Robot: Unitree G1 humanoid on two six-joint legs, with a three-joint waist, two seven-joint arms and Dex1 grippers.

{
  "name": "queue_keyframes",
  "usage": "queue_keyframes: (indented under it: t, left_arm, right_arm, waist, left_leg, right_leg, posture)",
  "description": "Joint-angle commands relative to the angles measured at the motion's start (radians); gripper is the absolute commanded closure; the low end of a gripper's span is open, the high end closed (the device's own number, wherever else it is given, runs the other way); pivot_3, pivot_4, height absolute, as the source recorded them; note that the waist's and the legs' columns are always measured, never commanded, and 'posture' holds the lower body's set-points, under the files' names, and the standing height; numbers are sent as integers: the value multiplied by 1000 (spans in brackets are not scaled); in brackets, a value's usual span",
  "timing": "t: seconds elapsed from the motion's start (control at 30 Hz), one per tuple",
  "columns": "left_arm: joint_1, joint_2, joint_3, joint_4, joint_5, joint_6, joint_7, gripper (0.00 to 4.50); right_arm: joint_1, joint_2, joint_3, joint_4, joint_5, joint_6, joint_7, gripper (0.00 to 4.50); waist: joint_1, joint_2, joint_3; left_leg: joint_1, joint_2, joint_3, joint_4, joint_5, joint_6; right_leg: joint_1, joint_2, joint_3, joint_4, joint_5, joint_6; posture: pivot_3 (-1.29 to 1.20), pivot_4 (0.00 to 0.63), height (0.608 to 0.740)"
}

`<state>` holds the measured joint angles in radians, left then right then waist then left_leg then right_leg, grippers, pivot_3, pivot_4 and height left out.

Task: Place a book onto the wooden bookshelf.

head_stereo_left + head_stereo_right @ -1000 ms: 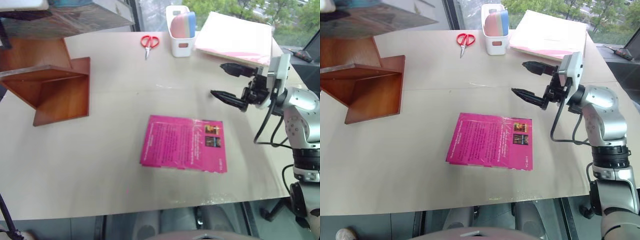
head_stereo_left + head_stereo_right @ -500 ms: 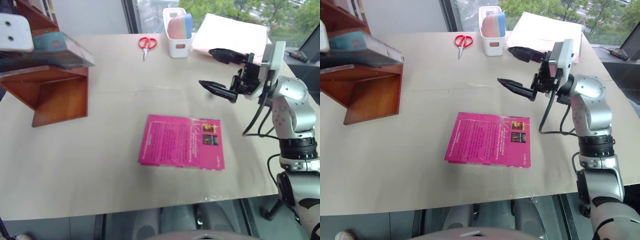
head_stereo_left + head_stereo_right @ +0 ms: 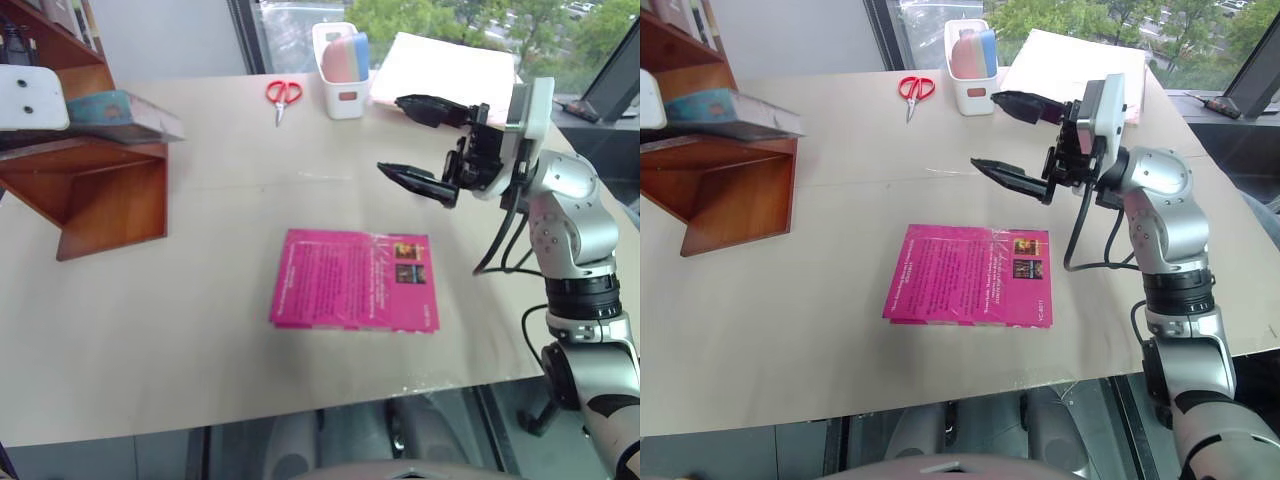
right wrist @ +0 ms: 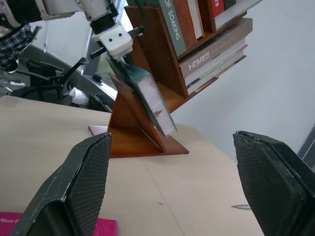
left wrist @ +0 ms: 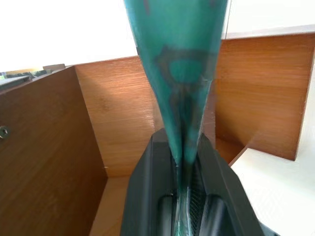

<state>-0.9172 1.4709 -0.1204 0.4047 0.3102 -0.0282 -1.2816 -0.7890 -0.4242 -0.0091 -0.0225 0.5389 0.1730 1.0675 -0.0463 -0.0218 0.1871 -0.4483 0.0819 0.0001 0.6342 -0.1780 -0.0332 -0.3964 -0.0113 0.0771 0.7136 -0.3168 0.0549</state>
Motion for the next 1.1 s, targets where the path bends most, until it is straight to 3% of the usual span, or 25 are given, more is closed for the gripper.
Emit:
queue_keyframes:
  t: [0.03, 0.17, 0.23, 0.4, 0.5, 0.57, 0.67, 0.77, 0.93, 1.03, 1.1]
  left_arm:
    - [7, 21, 60, -24, -19, 18, 12, 1823]
    - [44, 34, 94, -43, -43, 29, 28, 18]
    - [56, 33, 118, -60, -57, 35, 42, 18]
    - [120, -62, 343, -294, -358, 69, 4, 18]
    - [123, -129, 400, -488, -529, 265, 23, 18]
    - [123, -197, 419, -657, -706, 477, 80, 18]
    - [176, -325, 446, -817, -851, 666, 218, 18]
    - [277, -446, 448, -931, -908, 758, 349, 18]
    - [463, -789, 380, -977, -914, 764, 622, 18]
    - [581, -845, 360, -924, -824, 692, 674, 18]
    - [679, -830, 335, -867, -726, 564, 652, 18]
  right_arm:
    - [-41, 10, -32, -41, 53, 18, -9, 478]
    - [-55, 21, -32, -51, 90, 37, 3, 478]
    - [-57, 20, -32, -54, 103, 45, 6, 478]
    - [-38, 2, -50, -85, 158, 102, 6, 478]
    - [-26, -17, -57, -104, 176, 134, 0, 478]
    - [-22, -29, -60, -125, 189, 161, -15, 478]
    - [1, -57, -63, -164, 195, 207, -38, 478]
    - [45, -90, -63, -208, 187, 244, -63, 478]
    - [192, -153, -100, -329, 222, 314, -112, 478]
    - [299, -207, -131, -381, 202, 325, -126, 478]
    - [382, -246, -140, -402, 175, 325, -129, 478]
  waist:
    - [3, 0, 0]
    - [6, 0, 0]
    - [6, 0, 0]
    - [11, -1, 0]
    - [11, -1, 0]
    - [11, -1, 0]
    - [9, -1, 0]
    - [5, 1, -1]
    - [11, 0, -1]
    - [11, 0, -1]
    - [10, 0, -1]
  left_leg:
    - [0, 0, 0, 0, 0, 0]
    - [-2, 0, 0, 0, 0, 0]
    - [-2, 0, 0, 0, 0, 0]
    - [-3, 0, -1, 1, 0, 0]
    - [-3, -1, -1, 1, 0, 0]
    - [-3, -1, -1, 1, 0, 0]
    - [-3, -1, -3, 3, 0, 0]
    - [0, -1, -4, 3, 0, 0]
    - [-1, -1, -5, 5, 0, 0]
    - [-2, -2, -6, 7, 0, 0]
    - [-1, -2, -6, 7, 0, 0]
  right_leg:
    - [0, 0, 0, 0, 0, 0]
    - [0, -1, 0, -2, 0, 0]
    - [0, -1, 0, -2, 0, 0]
    - [0, -1, -2, -2, 0, 0]
    - [0, -2, -2, -2, 0, 0]
    - [1, -2, -2, -1, 0, 0]
    - [2, -1, -3, -1, 0, 0]
    - [4, -1, -3, 0, 0, 0]
    - [5, -1, -3, 0, 0, 0]
    - [6, -1, -3, -1, 0, 0]
    - [6, -1, -3, -1, 0, 0]
  posture:
    - [0, 150, 740]
    - [0, 150, 740]
    - [0, 150, 740]
    - [0, 150, 740]
    - [0, 150, 740]
    - [0, 150, 740]
    - [0, 150, 740]
    - [0, 150, 740]
    - [0, 150, 740]
    - [0, 150, 740]
    - [0, 150, 740]
